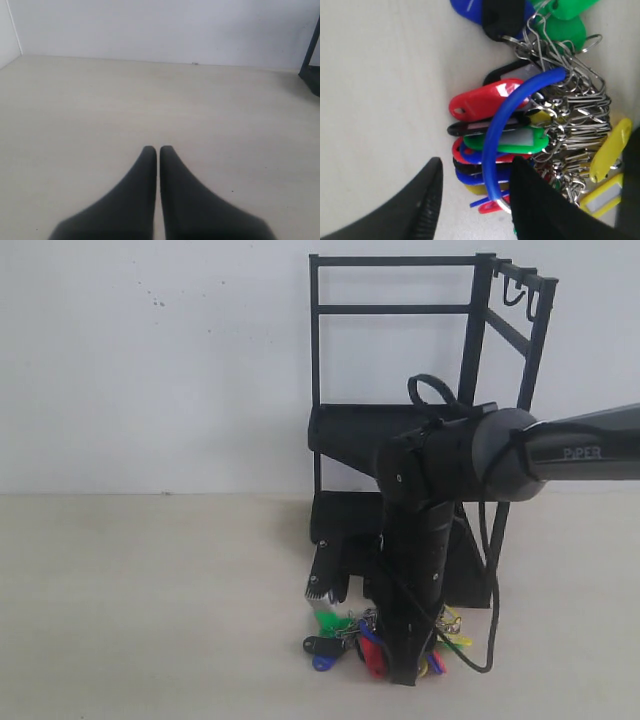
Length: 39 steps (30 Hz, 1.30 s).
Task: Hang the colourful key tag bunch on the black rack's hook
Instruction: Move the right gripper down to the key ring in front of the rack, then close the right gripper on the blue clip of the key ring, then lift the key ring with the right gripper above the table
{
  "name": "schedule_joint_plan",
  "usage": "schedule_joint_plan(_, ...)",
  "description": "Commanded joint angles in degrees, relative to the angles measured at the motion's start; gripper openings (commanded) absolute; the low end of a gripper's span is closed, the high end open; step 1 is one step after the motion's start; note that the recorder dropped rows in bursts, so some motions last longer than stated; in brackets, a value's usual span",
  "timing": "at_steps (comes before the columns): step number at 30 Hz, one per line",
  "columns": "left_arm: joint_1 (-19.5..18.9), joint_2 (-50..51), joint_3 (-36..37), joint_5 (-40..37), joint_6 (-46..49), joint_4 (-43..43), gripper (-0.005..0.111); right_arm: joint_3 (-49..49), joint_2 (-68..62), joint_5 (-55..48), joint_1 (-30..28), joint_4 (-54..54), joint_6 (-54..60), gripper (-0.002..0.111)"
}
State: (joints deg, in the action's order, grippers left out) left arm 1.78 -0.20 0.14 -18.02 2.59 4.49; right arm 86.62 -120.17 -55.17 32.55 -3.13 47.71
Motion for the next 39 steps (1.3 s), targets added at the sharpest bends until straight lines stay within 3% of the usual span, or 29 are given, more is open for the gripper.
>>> schedule_joint_plan(1, -0.2, 0.2, -0.1, 0.4, 0.0, 0.4, 0.004, 0.4, -1.3, 2.7, 0.0, -1.1, -1.3, 0.042)
schedule_joint_plan(8, -0.2, 0.2, -0.1, 0.4, 0.0, 0.4, 0.004, 0.4, -2.4, 4.9, 0.0, -2.1, -3.9, 0.04)
schedule_joint_plan(11, -0.2, 0.2, -0.1, 0.4, 0.0, 0.4, 0.004, 0.4, -2.5, 5.1, 0.0, -2.1, -4.8, 0.029)
schedule_joint_plan(16, -0.2, 0.2, -0.1, 0.4, 0.0, 0.4, 0.004, 0.4, -2.5, 6.1, 0.0, -2.1, -5.6, -0.001)
schedule_joint_plan(22, -0.2, 0.2, -0.1, 0.4, 0.0, 0.4, 0.004, 1.7, 1.9, 4.2, 0.0, -0.5, -17.9, 0.0)
schedule_joint_plan(31, -0.2, 0.2, -0.1, 0.4, 0.0, 0.4, 0.004, 1.7, 19.0, 8.7, 0.0, 19.7, -17.0, 0.0)
schedule_joint_plan(34, -0.2, 0.2, -0.1, 0.4, 0.0, 0.4, 0.004, 1.7, 25.4, 13.5, 0.0, 19.8, -16.3, 0.0)
schedule_joint_plan(39, -0.2, 0.2, -0.1, 0.4, 0.0, 0.4, 0.004, 1.7, 32.0, 16.5, -1.6, 23.3, -26.1, 0.0)
